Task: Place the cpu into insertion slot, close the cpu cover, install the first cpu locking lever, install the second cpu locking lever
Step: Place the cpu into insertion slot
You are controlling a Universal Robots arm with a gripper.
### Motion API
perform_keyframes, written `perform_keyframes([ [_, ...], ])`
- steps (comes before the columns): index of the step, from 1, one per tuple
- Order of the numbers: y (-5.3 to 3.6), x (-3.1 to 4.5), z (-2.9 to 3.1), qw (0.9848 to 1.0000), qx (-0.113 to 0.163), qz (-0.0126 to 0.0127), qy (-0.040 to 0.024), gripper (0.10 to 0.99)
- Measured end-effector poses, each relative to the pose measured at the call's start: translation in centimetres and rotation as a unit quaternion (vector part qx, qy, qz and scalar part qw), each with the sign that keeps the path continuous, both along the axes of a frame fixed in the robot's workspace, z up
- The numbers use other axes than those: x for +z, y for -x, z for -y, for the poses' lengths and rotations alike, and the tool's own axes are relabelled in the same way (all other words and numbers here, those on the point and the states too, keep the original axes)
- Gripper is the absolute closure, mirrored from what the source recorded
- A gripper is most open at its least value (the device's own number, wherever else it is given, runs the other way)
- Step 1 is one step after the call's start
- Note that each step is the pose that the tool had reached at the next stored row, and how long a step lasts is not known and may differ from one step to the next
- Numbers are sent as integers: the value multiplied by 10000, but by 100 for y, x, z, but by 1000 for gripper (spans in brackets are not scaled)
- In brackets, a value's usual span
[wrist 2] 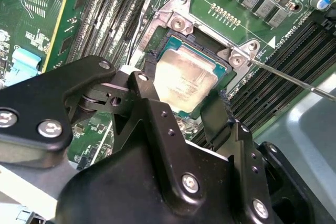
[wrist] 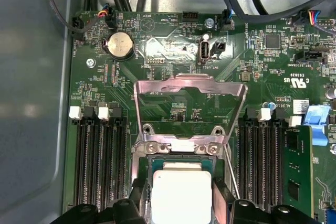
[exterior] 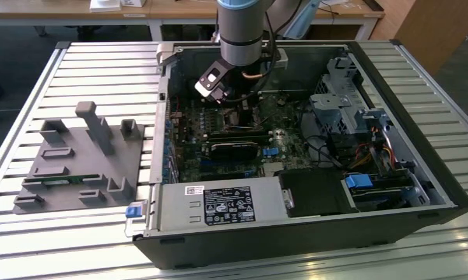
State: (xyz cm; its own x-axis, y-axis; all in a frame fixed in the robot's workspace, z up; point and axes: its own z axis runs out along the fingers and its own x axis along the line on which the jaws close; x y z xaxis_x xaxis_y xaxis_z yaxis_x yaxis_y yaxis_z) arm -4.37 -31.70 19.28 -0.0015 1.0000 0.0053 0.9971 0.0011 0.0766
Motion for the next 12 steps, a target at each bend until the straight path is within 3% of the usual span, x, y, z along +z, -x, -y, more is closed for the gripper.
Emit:
perform_keyframes([
  [5,0,34,-1,10000,0,0,-1,475],
  [12,-9,116,3,10000,-5,-33,-37,486],
])
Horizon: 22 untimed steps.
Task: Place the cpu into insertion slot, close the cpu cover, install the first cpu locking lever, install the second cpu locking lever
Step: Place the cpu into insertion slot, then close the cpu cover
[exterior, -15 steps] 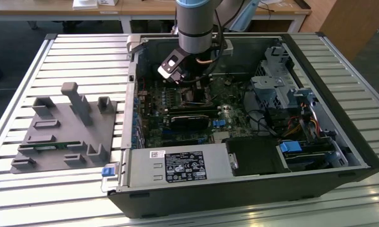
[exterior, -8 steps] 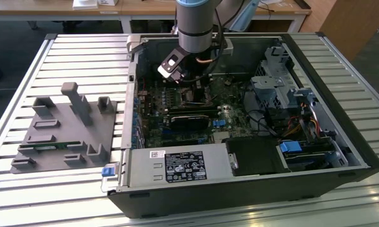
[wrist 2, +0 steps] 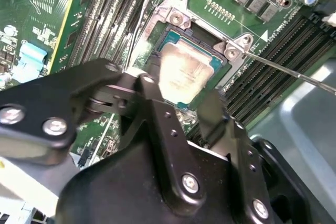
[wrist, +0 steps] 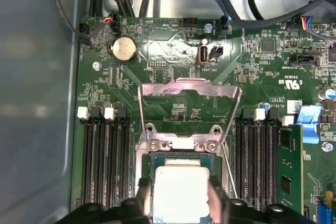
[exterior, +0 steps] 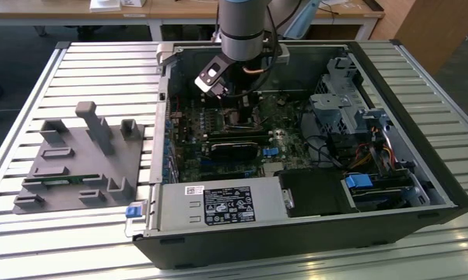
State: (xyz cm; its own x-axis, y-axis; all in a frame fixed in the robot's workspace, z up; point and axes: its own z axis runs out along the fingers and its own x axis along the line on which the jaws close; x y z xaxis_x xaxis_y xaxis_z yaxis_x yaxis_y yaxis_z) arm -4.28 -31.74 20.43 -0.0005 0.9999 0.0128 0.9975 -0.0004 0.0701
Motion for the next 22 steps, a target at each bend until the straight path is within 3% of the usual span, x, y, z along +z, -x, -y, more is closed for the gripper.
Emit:
perform_keyframes([
  [2,-5,6,4,10000,-1,-19,-9,612],
  [3,-11,7,5,10000,-1,-36,-14,612],
  [5,-21,15,7,10000,-1,-71,-20,729],
  [6,-25,19,7,10000,-1,-83,-24,729],
  [7,-30,23,7,9999,-1,-97,-27,788],
  [8,-33,26,7,9999,-1,-107,-29,847],
  [11,-36,33,7,9999,-1,-128,-36,906],
  [12,-36,37,8,9999,-2,-132,-38,973],
  [16,-40,47,7,9999,-1,-149,-45,973],
  [22,-40,59,7,9999,-1,-153,-44,973],
])
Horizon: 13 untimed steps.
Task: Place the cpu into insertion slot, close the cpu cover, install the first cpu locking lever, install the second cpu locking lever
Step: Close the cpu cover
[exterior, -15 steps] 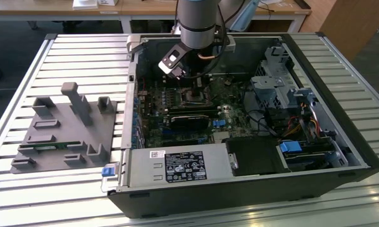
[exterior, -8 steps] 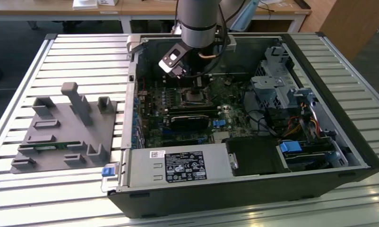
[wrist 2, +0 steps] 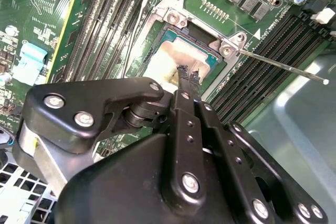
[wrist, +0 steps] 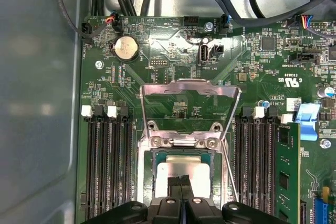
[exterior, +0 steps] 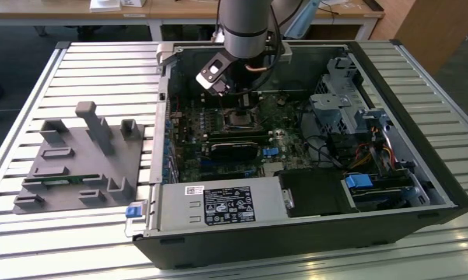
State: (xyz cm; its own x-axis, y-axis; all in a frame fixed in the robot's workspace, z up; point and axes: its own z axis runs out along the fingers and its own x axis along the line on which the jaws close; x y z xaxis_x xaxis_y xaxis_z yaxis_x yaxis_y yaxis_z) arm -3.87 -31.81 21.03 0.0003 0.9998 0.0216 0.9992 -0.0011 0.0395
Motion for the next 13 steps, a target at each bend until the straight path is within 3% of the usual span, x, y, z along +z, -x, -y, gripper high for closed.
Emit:
perform_keyframes([
  [13,-1,74,0,10000,0,-2,0,973],
])
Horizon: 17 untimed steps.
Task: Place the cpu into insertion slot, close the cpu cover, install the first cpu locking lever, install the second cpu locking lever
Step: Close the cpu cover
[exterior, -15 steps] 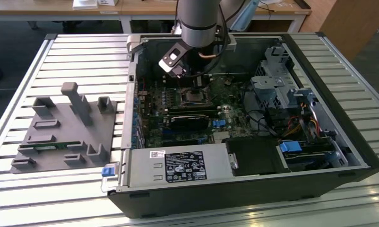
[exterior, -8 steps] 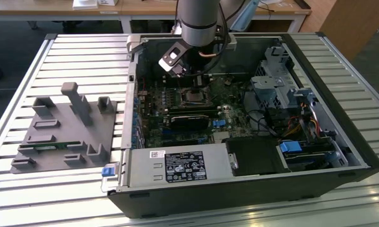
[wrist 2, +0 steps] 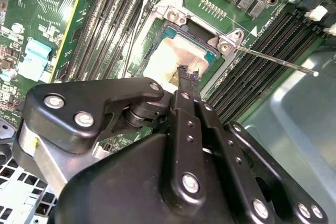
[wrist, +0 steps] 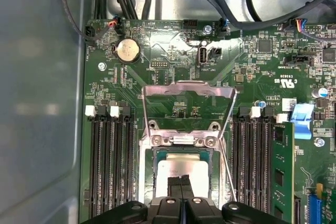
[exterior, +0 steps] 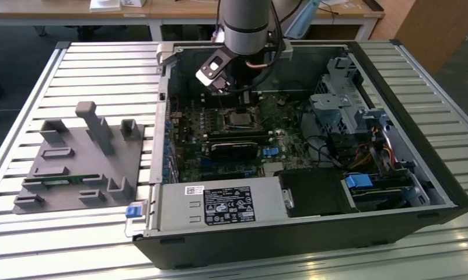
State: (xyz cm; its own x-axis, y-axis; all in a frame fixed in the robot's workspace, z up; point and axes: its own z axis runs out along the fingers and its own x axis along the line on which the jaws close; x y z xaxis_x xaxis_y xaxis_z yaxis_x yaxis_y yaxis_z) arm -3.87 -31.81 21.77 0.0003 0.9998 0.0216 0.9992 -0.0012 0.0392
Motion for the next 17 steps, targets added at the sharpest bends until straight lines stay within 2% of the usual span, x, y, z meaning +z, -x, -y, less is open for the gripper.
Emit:
perform_keyframes([
  [17,-5,60,0,10000,-4,-6,-4,973],
])
